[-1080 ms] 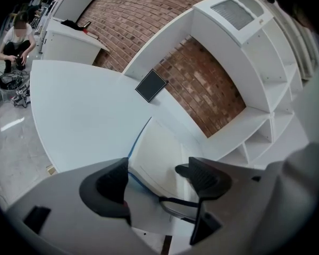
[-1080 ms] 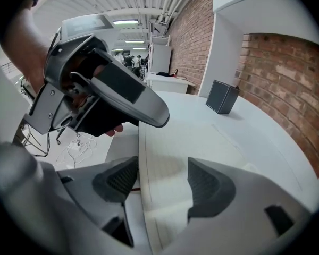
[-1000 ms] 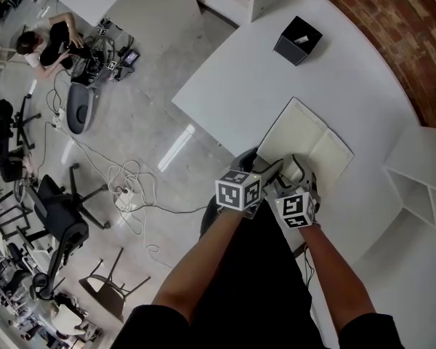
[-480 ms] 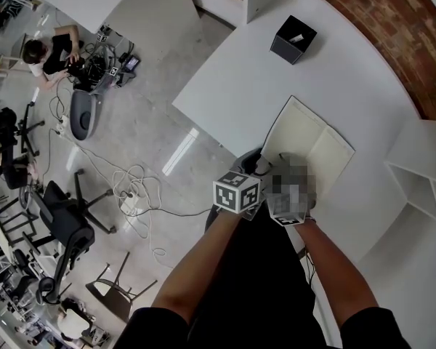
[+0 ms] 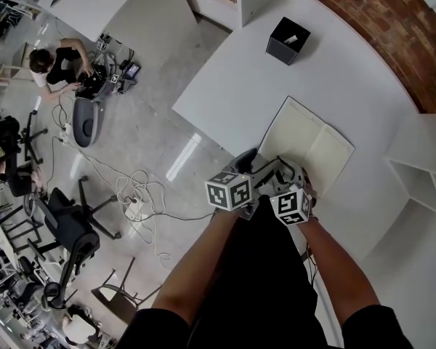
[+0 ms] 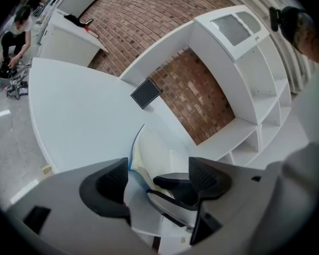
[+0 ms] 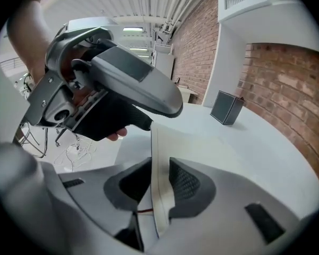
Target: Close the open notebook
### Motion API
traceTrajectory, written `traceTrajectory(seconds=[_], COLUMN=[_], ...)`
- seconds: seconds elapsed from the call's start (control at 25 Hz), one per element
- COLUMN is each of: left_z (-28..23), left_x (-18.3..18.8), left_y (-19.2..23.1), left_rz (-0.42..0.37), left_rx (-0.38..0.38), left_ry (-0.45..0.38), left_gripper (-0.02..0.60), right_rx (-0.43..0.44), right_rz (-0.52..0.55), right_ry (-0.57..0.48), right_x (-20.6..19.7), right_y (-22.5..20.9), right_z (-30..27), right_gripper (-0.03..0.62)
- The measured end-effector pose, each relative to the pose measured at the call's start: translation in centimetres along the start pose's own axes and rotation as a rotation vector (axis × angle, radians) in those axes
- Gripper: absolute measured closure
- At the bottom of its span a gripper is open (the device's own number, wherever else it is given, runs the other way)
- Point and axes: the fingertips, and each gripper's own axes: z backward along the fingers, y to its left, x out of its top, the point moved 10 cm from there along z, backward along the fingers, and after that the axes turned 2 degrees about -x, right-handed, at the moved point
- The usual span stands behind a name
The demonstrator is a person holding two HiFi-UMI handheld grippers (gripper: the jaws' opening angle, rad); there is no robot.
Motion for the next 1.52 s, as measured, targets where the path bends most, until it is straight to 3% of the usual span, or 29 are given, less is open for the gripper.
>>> traceTrajectory(seconds=[0.28, 0.44, 0.48, 0.6, 0.72, 1.0, 1.16, 1.4, 1.52], left_z=[-0.3, -0.8, -0.9, -0.7, -0.5, -0.4, 0.2, 0.6, 0.6], left_x=[-0.9, -1.1, -1.0, -0.4, -0.1, 0.7, 1.0, 1.4, 1.3], left_y=[0.5, 0.8, 0.9, 1.5, 1.8, 1.5, 0.8, -0.6, -1.8], left_rz=[0.015, 0.067, 0.086, 0.138, 0.166, 0.156, 0.144, 0.091, 0.062], left_rx=[0.012, 0.003, 0.004, 0.030, 0.056, 0.063, 0.041, 0.026, 0.019], left_ry=[0.024, 0.012, 0.000, -0.037, -0.021, 0.040, 0.056, 0.086, 0.091], left_gripper=[0.227, 0.230, 0.250, 0.447, 0.518, 0.546, 0.548, 0.549, 0.549], right_rx=[0.009, 0.012, 0.013, 0.014, 0.014, 0.023, -0.013, -0.083, -0.150], right_rz=[-0.030, -0.033, -0.034, -0.039, -0.040, -0.030, -0.031, -0.117, -0.208], right_ry=[-0.020, -0.024, -0.024, -0.025, -0.022, 0.013, 0.042, -0.009, -0.060], right_x=[-0.1, -0.1, -0.1, -0.1, -0.1, 0.2, 1.1, 1.9, 1.8], right_y=[-0.3, -0.3, -0.3, -0.4, -0.4, -0.4, -0.1, 0.0, -0.6], right_z=[0.2, 0.2, 0.2, 0.2, 0.2, 0.1, 1.0, 3.8, 6.4], right_gripper=[0.503, 0.503, 0.503, 0.503, 0.503, 0.490, 0.465, 0.461, 0.492])
